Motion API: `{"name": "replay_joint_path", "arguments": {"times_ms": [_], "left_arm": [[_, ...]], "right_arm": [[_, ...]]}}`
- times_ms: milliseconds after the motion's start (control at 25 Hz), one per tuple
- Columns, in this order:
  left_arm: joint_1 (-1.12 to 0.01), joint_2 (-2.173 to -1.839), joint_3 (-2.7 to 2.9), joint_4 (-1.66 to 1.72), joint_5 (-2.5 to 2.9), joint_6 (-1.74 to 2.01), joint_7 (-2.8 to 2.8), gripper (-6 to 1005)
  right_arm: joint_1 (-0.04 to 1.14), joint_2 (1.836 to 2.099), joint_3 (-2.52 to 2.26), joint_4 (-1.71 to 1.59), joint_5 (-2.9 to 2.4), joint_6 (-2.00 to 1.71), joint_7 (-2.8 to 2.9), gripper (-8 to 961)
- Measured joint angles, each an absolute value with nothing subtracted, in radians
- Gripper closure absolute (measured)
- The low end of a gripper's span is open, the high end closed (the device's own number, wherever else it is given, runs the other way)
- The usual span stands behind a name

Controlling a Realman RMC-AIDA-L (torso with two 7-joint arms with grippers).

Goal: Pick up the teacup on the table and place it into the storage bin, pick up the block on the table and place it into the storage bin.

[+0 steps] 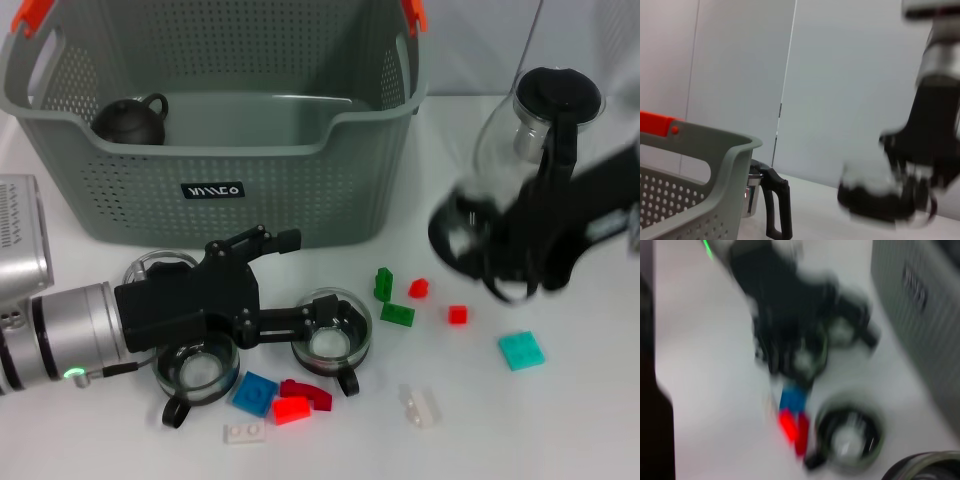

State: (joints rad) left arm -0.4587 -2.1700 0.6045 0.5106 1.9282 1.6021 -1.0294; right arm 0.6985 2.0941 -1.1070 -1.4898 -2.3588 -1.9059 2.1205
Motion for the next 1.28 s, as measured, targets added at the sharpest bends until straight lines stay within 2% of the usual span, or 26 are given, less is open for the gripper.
{"name": "replay_joint_path", "arguments": {"times_ms": [200, 480, 640, 880, 960, 1040, 1080, 1120, 1200, 1280], "left_arm": [[-0.46, -2.169, 0.604, 0.502, 1.921, 1.6, -1.021, 52], [-0.463, -2.169, 0.604, 0.498, 1.914, 1.597, -1.02, 52], [-0.465, -2.169, 0.604, 0.491, 1.906, 1.595, -1.02, 52], [-0.468, -2.169, 0.604, 0.487, 1.894, 1.589, -1.02, 52], [-0.468, -2.169, 0.604, 0.486, 1.888, 1.589, -1.02, 52], [-0.468, -2.169, 0.604, 0.486, 1.882, 1.589, -1.02, 52], [-0.467, -2.169, 0.604, 0.486, 1.876, 1.589, -1.02, 52], [-0.467, -2.169, 0.604, 0.487, 1.871, 1.589, -1.02, 52], [-0.467, -2.169, 0.604, 0.487, 1.866, 1.589, -1.02, 52], [-0.47, -2.168, 0.604, 0.487, 1.865, 1.589, -1.02, 52]], "right_arm": [[0.818, 2.076, -0.964, -1.578, -2.277, -1.975, 2.276, 888], [1.002, 2.057, -0.878, -1.48, -2.291, -1.786, 2.353, 893], [1.074, 2.054, -0.927, -1.32, -2.36, -1.586, 2.322, 893], [1.191, 2.04, -1.02, -0.859, -2.436, -1.196, 2.205, 893], [1.22, 2.043, -1.03, -0.723, -2.448, -1.062, 2.161, 893], [1.232, 2.056, -1.04, -0.643, -2.452, -0.957, 2.121, 893], [1.234, 2.075, -1.057, -0.599, -2.452, -0.884, 2.088, 893], [1.234, 2.075, -1.057, -0.599, -2.452, -0.884, 2.088, 893], [1.23, 2.094, -1.091, -0.57, -2.451, -0.818, 2.065, 893], [1.23, 2.103, -1.137, -0.536, -2.444, -0.759, 2.06, 892]]}}
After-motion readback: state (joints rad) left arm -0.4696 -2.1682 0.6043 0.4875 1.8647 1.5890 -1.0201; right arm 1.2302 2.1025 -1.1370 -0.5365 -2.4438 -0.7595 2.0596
